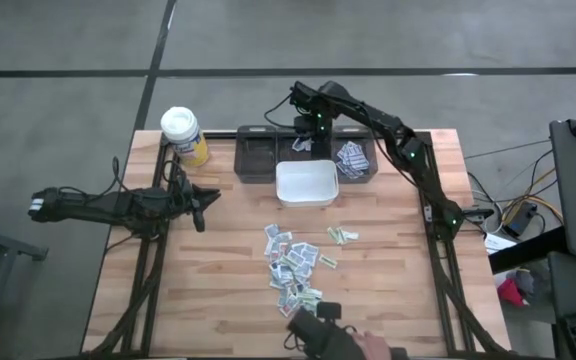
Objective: Pick & Place First Aid Supplies
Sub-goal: Put the alcohol pad into the middle black bin
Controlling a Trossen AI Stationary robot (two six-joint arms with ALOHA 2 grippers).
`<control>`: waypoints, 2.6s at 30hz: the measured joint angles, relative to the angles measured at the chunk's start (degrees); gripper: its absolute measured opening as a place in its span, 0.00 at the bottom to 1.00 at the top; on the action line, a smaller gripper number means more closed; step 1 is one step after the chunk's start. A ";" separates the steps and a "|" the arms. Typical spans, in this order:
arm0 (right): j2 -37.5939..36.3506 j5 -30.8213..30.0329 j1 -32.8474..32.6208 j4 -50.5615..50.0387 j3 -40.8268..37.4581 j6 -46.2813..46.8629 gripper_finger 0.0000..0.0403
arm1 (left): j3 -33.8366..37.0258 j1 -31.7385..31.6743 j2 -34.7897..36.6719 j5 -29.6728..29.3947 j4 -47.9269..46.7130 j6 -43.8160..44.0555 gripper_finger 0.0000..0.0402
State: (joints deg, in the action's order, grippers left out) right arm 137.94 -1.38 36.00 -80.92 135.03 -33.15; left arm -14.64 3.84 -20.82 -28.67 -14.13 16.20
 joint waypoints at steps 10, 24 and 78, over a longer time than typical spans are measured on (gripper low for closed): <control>3.48 -0.01 0.01 0.93 -0.16 -0.05 0.02 | 0.01 -0.04 0.00 0.00 -0.04 -0.11 0.13; 4.01 -0.06 0.16 4.96 -0.25 -0.04 0.02 | 0.01 -0.07 0.00 0.00 -0.71 -0.19 0.13; -14.19 13.71 -8.69 -4.63 -0.14 25.83 0.24 | 0.00 -0.04 -0.02 0.09 -6.45 -2.72 0.13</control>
State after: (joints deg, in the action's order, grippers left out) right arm 123.75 12.33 27.31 -85.56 134.89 -7.31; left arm -14.64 3.79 -20.84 -28.58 -20.58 13.49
